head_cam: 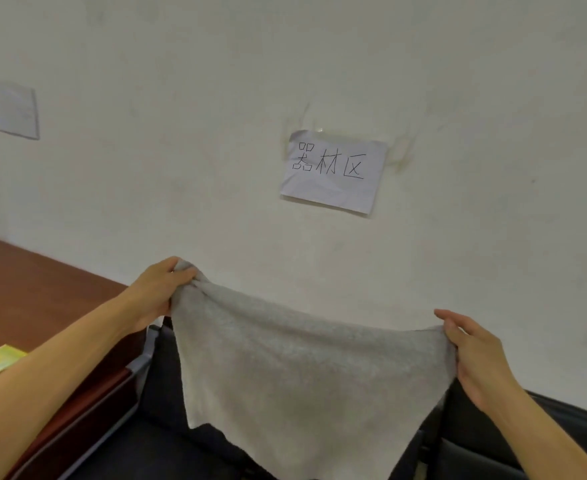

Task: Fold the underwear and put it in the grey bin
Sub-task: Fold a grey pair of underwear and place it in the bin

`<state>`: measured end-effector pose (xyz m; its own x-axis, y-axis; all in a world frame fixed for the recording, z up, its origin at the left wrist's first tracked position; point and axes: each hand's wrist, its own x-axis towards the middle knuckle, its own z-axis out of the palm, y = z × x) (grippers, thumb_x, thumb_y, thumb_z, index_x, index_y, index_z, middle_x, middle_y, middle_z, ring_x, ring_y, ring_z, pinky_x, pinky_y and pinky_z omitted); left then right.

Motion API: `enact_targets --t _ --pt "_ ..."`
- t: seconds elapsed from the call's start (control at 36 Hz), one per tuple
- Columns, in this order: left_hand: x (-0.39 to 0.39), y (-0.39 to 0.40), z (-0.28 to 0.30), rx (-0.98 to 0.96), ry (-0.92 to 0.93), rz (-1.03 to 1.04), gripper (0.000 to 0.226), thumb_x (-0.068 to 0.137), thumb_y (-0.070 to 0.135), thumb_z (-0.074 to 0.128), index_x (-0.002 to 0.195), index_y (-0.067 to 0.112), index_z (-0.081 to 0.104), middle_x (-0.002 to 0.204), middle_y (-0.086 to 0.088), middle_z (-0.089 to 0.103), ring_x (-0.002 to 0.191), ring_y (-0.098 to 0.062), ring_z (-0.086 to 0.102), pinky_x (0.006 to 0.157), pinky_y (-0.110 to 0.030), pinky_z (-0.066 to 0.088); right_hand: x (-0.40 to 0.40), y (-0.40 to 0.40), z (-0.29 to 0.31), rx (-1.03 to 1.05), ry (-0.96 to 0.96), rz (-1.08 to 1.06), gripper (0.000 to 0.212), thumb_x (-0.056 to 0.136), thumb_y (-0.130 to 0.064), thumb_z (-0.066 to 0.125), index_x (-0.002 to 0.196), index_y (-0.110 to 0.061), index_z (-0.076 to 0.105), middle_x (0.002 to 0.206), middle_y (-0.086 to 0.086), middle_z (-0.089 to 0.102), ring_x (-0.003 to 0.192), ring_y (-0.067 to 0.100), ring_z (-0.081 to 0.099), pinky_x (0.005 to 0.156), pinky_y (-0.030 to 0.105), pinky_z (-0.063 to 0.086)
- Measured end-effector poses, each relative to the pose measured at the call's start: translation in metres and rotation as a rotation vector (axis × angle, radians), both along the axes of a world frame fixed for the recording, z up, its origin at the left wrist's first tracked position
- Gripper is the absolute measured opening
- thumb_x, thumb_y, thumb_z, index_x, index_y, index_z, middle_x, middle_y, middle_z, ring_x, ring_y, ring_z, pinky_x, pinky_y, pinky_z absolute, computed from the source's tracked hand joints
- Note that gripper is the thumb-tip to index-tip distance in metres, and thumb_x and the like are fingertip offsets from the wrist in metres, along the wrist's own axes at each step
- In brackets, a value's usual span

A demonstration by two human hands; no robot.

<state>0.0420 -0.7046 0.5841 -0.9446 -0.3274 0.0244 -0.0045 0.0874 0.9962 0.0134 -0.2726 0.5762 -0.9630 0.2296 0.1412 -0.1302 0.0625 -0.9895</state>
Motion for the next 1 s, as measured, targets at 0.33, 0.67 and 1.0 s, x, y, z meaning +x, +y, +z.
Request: enact_targets --t 0.33,0.67,1.0 --pt "0.066 0.086 0.011 0.263 0.053 0.037 0.020 0.094 0.012 0.056 0.114 0.013 0.056 0.100 -0.008 0.056 0.087 -0.022 0.055 0.068 -0.035 0.047 0.096 0.091 0.007 -0.100 -0.080 -0.097 0.022 0.098 -0.015 0.047 0.113 -0.018 0.063 0.123 0.005 0.054 0.112 0.024 0.050 0.095 0.042 0.045" --pt "0.164 0.160 0.011 0.213 -0.031 -0.232 0.033 0.088 -0.016 0.042 0.108 0.004 0.059 0.105 -0.015 0.058 0.095 -0.026 0.058 0.074 -0.033 0.048 0.212 0.174 0.011 -0.103 -0.186 0.195 0.035 0.080 -0.011 0.065 0.114 -0.002 0.061 0.114 0.013 0.061 0.104 0.024 0.059 0.079 0.032 0.051" --pt "0.179 0.177 -0.011 -0.831 0.007 -0.210 0.004 0.081 0.007 0.071 0.079 0.010 0.069 0.082 -0.007 0.063 0.082 -0.020 0.056 0.074 -0.028 0.041 0.235 0.193 0.007 0.956 -0.221 0.171 0.010 0.083 -0.014 0.069 0.077 -0.020 0.065 0.082 -0.002 0.063 0.077 0.009 0.055 0.065 0.023 0.039"
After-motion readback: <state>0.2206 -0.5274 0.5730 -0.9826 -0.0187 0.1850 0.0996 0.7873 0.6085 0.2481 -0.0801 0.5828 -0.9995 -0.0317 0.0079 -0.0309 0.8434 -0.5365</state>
